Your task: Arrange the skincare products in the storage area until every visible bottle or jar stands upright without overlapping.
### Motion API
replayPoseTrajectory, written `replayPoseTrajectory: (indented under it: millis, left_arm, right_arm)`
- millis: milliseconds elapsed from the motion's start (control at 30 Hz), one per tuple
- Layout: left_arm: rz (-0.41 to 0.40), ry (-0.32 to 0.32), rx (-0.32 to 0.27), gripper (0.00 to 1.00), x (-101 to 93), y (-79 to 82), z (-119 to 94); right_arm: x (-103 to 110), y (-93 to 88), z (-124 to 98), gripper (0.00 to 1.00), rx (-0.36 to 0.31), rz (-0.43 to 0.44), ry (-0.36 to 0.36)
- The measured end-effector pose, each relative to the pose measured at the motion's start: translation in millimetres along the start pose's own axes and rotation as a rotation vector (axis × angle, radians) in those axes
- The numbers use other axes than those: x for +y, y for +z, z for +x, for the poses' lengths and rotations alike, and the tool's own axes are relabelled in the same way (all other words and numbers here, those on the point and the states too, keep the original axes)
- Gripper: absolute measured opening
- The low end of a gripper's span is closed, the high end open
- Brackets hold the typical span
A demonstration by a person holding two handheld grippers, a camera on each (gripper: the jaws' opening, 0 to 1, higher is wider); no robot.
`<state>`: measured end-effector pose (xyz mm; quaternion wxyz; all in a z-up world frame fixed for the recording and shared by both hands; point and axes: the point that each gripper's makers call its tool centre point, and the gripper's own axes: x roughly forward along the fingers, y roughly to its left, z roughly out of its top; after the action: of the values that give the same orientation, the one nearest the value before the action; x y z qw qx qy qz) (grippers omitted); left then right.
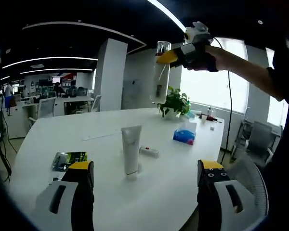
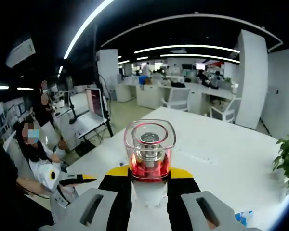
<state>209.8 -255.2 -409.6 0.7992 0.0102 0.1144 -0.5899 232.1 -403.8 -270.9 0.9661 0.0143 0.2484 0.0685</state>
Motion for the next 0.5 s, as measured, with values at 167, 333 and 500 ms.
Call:
replayPoseTrajectory:
  millis: [167,333,500]
  left_arm:
    - [0.039,-0.026,-0.048,0.80,-18.4,33.7,16.1]
    - [0.055,-0.030,-0.066,0.72,-24.3,40.7,29.8]
    - [0.067,-0.026,-0.048,0.67,-26.1,38.6,37.3]
  right_arm:
    - [21.0,-11.9,-8.6,0.19,0.007,-0.020,0.019]
    - [33.2,-29.3,-6.2,0.19,0.017,-0.028,0.026]
    - [47.2,-48.6,-0.8,0.19,0.035,-0.033,0.031]
